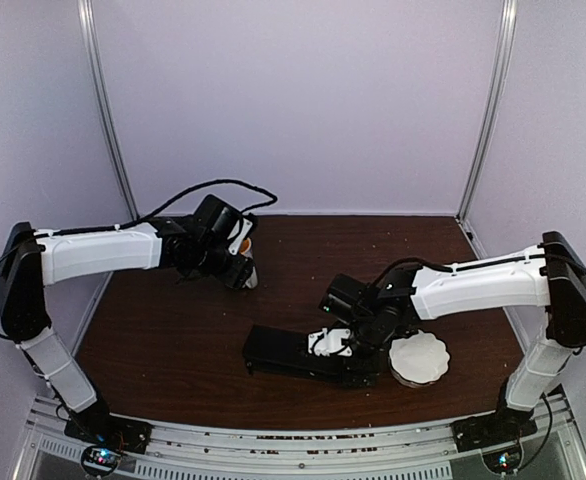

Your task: Sort the hair-cutting tools

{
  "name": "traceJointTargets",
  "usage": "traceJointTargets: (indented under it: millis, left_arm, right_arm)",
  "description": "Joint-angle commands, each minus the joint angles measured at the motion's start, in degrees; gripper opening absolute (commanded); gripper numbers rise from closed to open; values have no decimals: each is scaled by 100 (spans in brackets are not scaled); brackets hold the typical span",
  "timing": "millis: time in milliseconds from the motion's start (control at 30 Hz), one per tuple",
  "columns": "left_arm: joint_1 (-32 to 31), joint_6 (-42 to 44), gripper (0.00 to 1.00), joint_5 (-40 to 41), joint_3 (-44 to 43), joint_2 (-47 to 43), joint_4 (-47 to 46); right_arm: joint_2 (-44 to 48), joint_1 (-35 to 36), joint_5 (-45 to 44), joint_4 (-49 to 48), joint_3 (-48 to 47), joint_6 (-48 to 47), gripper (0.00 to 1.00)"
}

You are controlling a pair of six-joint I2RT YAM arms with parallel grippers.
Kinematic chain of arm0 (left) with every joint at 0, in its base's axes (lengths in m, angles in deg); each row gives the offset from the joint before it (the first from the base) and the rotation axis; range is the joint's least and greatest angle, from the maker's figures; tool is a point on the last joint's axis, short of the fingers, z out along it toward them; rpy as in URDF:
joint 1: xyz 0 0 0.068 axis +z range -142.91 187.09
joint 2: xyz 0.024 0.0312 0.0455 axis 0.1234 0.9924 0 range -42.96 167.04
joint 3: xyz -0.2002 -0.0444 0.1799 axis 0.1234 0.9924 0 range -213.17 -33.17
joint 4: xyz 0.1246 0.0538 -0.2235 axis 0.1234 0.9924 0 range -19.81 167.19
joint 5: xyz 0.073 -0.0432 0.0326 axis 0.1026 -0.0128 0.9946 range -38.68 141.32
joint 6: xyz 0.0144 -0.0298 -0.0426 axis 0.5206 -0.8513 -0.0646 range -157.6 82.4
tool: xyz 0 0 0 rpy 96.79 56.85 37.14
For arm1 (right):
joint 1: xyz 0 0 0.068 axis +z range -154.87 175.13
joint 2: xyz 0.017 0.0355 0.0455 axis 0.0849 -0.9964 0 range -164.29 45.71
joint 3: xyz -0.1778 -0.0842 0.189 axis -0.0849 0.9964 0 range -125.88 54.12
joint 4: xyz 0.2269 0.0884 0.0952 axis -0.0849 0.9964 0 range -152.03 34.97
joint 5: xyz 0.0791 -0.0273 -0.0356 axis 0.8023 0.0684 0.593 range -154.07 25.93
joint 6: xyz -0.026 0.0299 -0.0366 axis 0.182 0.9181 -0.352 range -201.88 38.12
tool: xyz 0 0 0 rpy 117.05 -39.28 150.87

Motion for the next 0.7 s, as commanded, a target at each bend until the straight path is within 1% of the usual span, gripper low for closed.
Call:
traceJointTargets:
  millis: [0,133,267,400,533,567,600,667]
  left_arm:
    - [49,182,70,-936,-166,353,-293]
    - [49,360,66,-1460,-238,601,-403]
    - [48,383,66,-1590,-209,780,-438]
    - [49,305,65,-1666,36,733,-515]
    - [30,210,64,-1866,293,594,-555]
    - [20,169,64,-1899,368,544,-555]
    - [3,143,64,-1918,435,490,-555]
    - [-39,111,63,-1986,591,377,-550]
  right_arm:
    - [-247,38,-453,-328,-247,-49,91]
    - [-290,-124,-1234,-629,-221,143,89]
    - [-253,-607,-1696,-787,-207,179,91]
    - [-361,-1067,-1601,-893,-461,236,92]
    - [-555,-1140,-1289,-927,-704,190,94]
    - [-593,-1151,-1235,-917,-761,213,99]
    - [-621,-1165,-1201,-892,-811,244,100]
    - [-544,-1222,-1235,-913,-821,347,100]
